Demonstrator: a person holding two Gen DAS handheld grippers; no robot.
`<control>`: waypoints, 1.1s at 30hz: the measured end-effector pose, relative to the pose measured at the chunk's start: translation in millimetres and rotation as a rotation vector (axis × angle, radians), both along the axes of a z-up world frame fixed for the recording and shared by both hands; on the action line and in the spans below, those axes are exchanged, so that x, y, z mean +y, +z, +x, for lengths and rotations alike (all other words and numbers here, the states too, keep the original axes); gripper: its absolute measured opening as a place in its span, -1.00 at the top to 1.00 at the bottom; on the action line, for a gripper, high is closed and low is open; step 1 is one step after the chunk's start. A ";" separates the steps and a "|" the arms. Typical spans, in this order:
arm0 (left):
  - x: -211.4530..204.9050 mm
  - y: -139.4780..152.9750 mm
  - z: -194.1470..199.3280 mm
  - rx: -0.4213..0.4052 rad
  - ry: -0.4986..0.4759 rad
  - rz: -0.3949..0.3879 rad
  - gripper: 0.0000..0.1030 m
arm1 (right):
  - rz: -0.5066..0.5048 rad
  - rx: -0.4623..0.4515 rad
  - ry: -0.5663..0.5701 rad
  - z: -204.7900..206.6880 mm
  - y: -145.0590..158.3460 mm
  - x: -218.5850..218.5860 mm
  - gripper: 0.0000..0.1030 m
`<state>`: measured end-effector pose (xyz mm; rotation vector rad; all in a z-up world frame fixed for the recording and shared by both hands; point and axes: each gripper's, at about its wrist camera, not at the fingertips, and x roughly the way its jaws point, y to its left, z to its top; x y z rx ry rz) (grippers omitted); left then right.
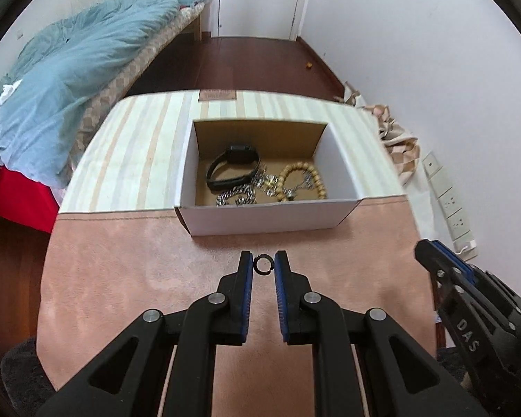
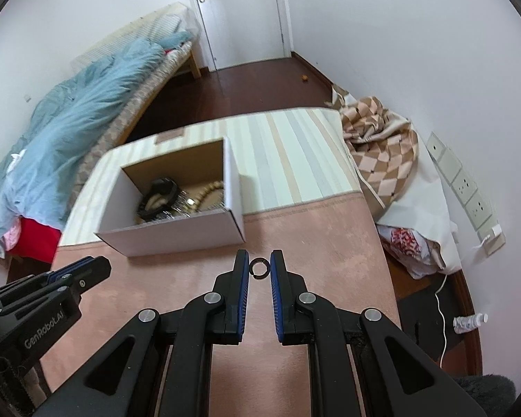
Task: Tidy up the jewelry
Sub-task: 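Lower both black rings into the white box and open both tools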
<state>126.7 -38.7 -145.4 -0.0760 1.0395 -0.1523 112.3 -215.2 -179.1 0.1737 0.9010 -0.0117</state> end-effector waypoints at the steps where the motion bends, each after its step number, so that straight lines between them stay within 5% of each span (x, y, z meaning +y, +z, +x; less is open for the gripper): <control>1: 0.8 8.0 -1.9 -0.014 -0.002 -0.003 0.81 | 0.003 -0.010 0.007 -0.7 5.9 1.6 0.75; 12: 19.0 47.7 31.2 -0.035 -0.004 -0.049 0.81 | 0.073 -0.028 0.099 42.1 42.8 21.3 0.75; 21: 43.6 7.5 116.6 0.128 -0.011 -0.054 0.81 | 0.125 0.171 0.189 138.0 6.3 36.0 0.75; 31: 46.9 -21.0 160.1 0.253 0.007 -0.045 0.74 | 0.110 0.306 0.259 197.7 -18.0 57.3 0.73; 33: 49.0 -19.6 162.3 0.249 0.023 -0.019 0.59 | 0.115 0.315 0.247 202.0 -18.6 56.1 0.42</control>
